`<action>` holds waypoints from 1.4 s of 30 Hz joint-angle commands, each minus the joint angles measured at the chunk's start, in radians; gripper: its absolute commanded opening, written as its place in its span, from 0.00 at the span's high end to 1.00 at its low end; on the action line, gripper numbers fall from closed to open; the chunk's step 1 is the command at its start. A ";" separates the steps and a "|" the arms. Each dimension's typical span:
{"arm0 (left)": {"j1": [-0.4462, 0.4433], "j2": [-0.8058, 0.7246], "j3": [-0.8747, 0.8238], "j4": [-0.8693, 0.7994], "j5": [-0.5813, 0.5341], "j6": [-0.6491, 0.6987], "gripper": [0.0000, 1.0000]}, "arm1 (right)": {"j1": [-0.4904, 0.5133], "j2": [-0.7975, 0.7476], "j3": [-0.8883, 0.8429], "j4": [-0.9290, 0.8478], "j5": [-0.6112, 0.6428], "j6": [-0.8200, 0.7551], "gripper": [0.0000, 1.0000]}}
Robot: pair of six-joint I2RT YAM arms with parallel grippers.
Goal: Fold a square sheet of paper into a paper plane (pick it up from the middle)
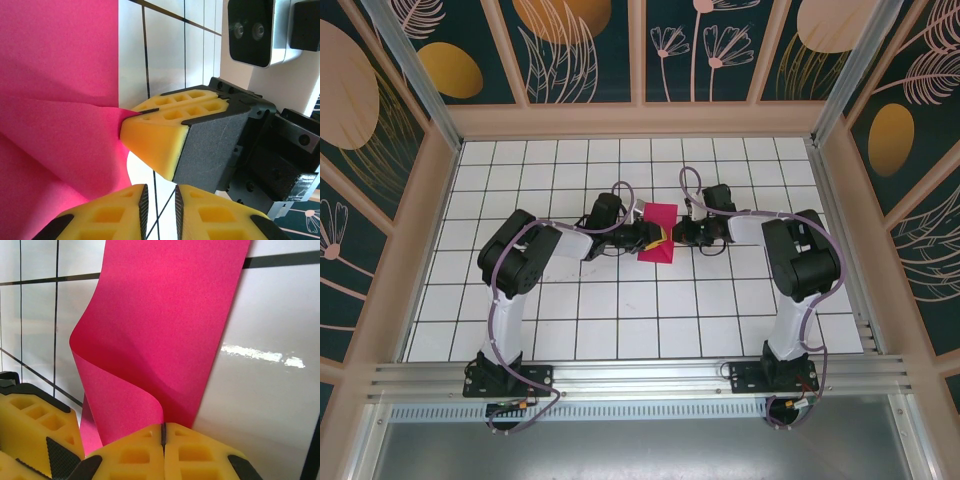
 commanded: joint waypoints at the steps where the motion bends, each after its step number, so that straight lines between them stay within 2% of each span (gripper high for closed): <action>1: -0.001 0.004 0.013 -0.010 -0.007 0.029 0.75 | 0.003 -0.013 0.011 0.022 -0.006 -0.023 0.93; 4: -0.002 -0.039 -0.018 -0.036 -0.037 0.040 0.75 | 0.003 -0.007 0.013 0.016 -0.001 -0.023 0.93; 11: -0.001 -0.138 -0.125 -0.160 -0.198 0.082 0.78 | 0.004 -0.011 0.011 0.006 0.004 -0.026 0.93; 25: -0.035 -0.114 -0.002 -0.414 -0.349 0.170 0.81 | 0.026 -0.016 0.011 0.006 0.014 -0.020 0.93; 31: -0.039 -0.111 0.003 -0.494 -0.385 0.199 0.82 | 0.023 0.003 0.028 -0.004 0.050 -0.029 0.93; 42: -0.039 -0.107 0.009 -0.520 -0.379 0.219 0.83 | 0.024 0.020 0.054 -0.003 0.062 -0.036 0.94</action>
